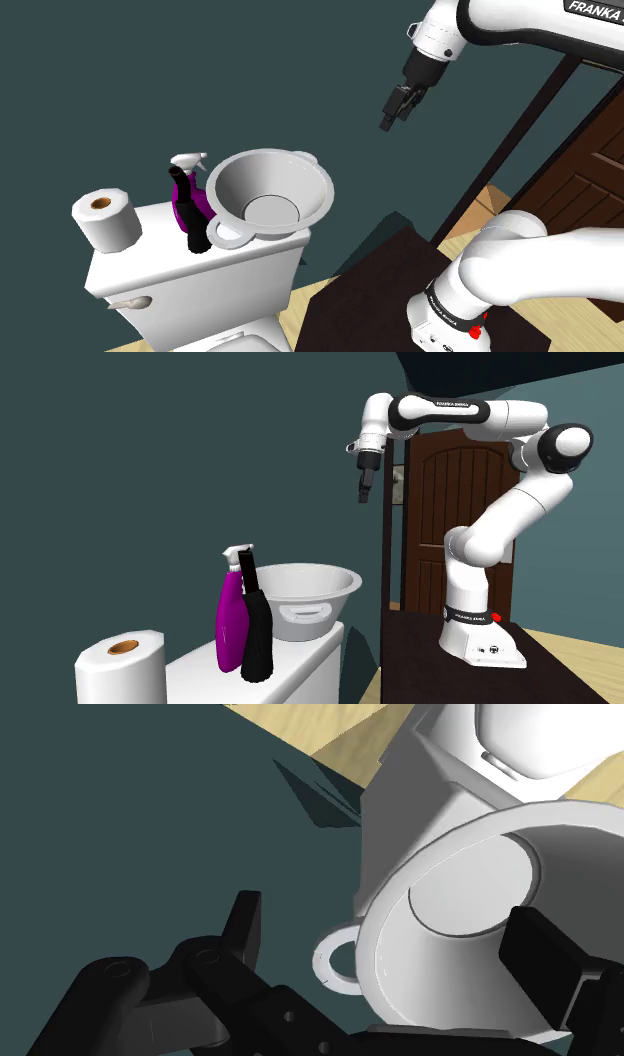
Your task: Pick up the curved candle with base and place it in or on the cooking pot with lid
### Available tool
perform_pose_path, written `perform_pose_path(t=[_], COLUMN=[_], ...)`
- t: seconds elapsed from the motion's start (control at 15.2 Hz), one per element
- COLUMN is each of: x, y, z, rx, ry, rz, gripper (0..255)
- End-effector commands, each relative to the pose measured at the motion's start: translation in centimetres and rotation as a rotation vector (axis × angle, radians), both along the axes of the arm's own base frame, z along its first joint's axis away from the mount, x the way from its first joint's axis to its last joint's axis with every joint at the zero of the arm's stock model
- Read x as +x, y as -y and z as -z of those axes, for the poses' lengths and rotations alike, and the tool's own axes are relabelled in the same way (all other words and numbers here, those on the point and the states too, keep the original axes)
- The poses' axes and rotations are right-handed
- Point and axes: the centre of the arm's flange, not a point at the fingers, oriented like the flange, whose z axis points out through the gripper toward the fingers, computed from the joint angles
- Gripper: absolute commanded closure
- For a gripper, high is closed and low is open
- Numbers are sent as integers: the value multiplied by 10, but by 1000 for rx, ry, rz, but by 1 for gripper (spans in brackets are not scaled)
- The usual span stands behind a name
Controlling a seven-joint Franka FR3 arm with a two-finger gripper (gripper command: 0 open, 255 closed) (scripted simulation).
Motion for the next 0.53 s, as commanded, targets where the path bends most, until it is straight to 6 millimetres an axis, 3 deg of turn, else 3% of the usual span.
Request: perform_pose_path(t=[0.0,0.46], x=[0,4], y=[0,-91], z=[0,30], rx=[0,-25], ry=[0,89], rz=[0,14], gripper=[0,0])
